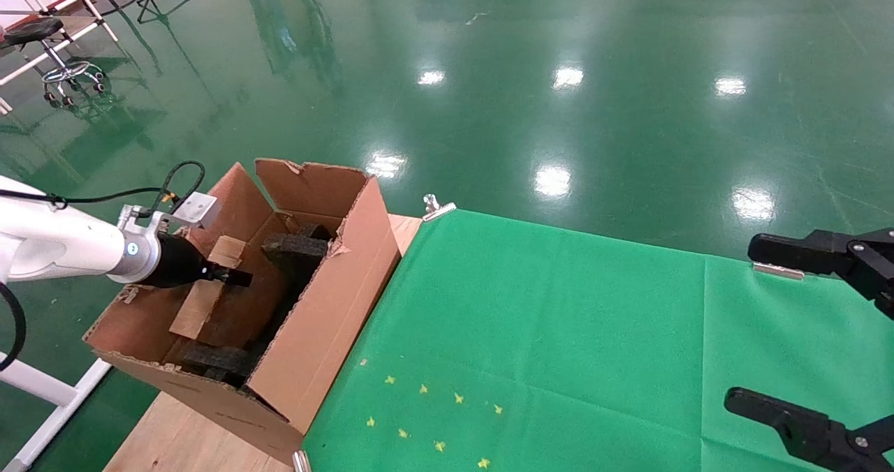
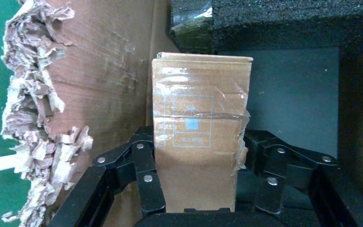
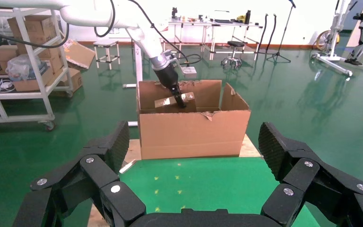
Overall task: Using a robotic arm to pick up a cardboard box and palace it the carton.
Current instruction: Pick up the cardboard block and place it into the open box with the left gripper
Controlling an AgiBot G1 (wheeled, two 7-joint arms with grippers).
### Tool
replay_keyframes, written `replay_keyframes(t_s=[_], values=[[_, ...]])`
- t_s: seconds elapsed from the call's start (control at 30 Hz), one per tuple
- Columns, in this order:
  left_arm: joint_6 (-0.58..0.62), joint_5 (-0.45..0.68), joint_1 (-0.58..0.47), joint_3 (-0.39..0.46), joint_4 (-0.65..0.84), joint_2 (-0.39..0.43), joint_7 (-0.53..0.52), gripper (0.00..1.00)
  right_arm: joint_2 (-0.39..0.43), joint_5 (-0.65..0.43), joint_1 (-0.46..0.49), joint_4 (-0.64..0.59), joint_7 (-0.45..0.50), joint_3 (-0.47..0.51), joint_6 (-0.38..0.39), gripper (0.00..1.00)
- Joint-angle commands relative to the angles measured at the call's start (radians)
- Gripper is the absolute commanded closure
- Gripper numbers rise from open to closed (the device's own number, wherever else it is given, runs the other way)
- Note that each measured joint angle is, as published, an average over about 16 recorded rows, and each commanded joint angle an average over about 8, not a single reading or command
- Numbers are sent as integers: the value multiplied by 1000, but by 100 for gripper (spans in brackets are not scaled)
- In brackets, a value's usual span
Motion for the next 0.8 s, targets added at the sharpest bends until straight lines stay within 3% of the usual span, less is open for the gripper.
replay_keyframes(t_s=[0.03, 0.8], values=[[1, 1, -1, 1, -1, 0, 0, 0, 0, 0, 0, 0, 0, 0, 0, 0], [-10, 29, -46, 20, -20, 5, 5, 0, 0, 0, 0, 0, 0, 0, 0, 0]])
